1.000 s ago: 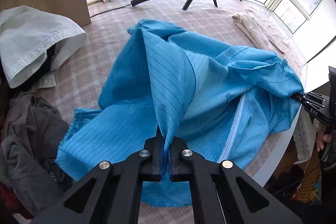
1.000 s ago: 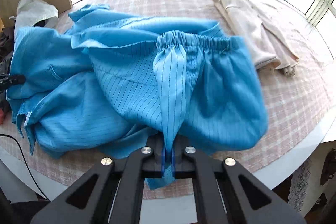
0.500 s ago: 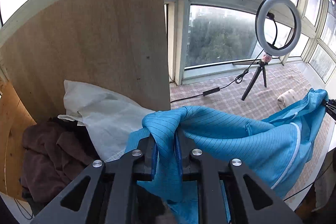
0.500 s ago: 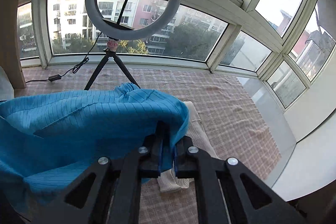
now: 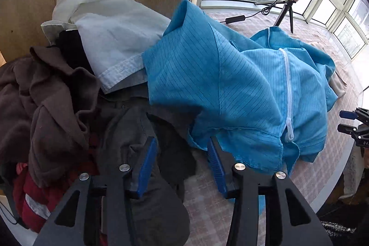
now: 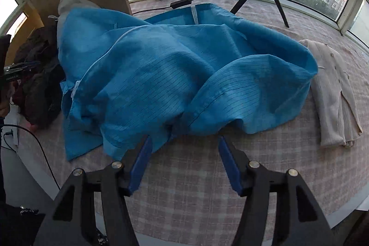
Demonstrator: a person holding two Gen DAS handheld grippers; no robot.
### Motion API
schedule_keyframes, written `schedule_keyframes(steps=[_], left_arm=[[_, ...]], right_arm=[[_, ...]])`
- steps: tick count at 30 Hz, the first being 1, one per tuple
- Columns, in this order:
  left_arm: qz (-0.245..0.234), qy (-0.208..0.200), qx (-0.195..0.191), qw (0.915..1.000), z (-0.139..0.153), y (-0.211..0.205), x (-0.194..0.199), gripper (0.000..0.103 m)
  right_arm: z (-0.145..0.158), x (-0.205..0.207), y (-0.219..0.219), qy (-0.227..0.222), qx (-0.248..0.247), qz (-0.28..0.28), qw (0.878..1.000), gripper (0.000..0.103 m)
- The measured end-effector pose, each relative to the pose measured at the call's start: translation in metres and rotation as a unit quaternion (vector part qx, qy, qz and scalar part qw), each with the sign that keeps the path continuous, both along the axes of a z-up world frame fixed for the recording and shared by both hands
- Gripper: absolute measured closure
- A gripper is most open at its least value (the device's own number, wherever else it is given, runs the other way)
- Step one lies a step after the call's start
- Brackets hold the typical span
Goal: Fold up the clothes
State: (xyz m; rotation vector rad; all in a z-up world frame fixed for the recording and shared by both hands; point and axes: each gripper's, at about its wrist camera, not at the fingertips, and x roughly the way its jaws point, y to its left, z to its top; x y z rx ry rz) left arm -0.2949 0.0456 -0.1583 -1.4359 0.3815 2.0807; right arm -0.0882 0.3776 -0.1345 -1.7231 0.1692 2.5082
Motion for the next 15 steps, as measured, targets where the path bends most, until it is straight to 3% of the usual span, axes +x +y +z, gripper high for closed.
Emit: schedule_keyframes(steps=[4,8,9,10,11,12,13,15], left_arm=[[-0.014,-0.029,0.007,0.9994,-0.026,0.024,-0.012,0.059],[-0.029,-0.055,0.034,0.9975,-0.041,0.058,-0.029,0.061],[-0.030,-0.063,0.040,0.9968,-0.043,0.065,-0.033,0.064],[-0.030,-0.068,0.040,0.9965,-0.045,0.071,-0.036,0.087],[-0.030,-0.073,0.040,0.9961,-0.047,0.078,-0.039,0.102],[-0.028,-0.074,0.043,0.9960,-0.045,0.082,-0.040,0.102],[-0.025,-0.070,0.049,0.9961,-0.040,0.083,-0.040,0.102],[-0.024,-0.049,0.069,0.9962,-0.018,0.078,-0.033,0.103]], right_arm=[[-0.035,-0.004,-0.076,-0.018,-0.024,0.076,0.997,0.044],[-0.058,-0.023,-0.086,-0.024,0.007,0.070,0.997,0.044],[-0.062,-0.027,-0.086,-0.023,0.014,0.067,0.997,0.044],[-0.066,-0.029,-0.086,-0.023,0.014,0.065,0.998,0.044],[-0.068,-0.031,-0.083,-0.023,0.003,0.063,0.998,0.055],[-0.070,-0.033,-0.080,-0.024,-0.011,0.061,0.998,0.071],[-0.071,-0.035,-0.076,-0.024,-0.026,0.059,0.998,0.100],[-0.057,-0.034,-0.063,-0.004,-0.052,0.035,0.998,0.100]])
